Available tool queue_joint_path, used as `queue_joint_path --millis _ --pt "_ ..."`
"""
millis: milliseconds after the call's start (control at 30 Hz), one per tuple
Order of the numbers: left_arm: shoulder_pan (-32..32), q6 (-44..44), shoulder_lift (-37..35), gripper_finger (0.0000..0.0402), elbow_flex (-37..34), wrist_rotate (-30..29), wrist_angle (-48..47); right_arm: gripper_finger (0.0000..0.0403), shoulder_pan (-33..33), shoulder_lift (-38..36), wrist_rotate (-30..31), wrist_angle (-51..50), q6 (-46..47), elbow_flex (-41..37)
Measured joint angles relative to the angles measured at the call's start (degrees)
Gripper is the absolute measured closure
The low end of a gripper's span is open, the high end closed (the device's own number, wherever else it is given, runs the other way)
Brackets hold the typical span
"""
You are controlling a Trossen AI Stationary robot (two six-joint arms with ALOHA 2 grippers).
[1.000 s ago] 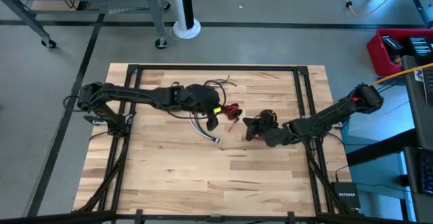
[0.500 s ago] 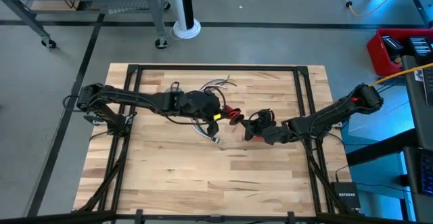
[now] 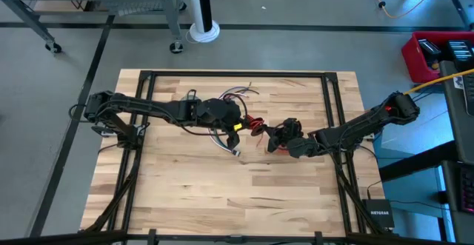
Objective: Coil cords
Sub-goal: Coil the red wire onto the spool
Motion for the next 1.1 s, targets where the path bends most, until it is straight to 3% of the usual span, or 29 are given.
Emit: queue_joint_path --millis 300,467,667,900,1000,1100 --pt "0.04 -0.01 0.00 0.0401 0.00 -0.01 0.13 0.0356 0.00 0.18 1.87 0.02 -8.06 0.00" --pt "0.04 0.12 0.00 0.0401 0.00 0.00 0.13 0.0356 0.01 3.75 3.01 0.23 -13.81 -0.02" --pt "0.04 0.97 0.00 0.0401 0.00 0.00 -0.33 0.0356 1.50 9.29 4.63 -0.23 -11.24 -0.04" --pt "1.26 1.76 -0.07 0.0401 0.00 -0.02 -2.14 0.0356 9.13 8.35 19.31 -0.10 -10.24 -0.04" --pt "1.96 1.76 -0.14 0.0401 0.00 -0.02 -1.80 0.0356 10.88 8.37 18.40 -0.06 -7.25 -0.04" --pt "2.56 1.78 -0.22 0.0401 0.00 -0.02 -1.68 0.0356 10.93 8.37 12.00 0.04 -4.39 -0.04"
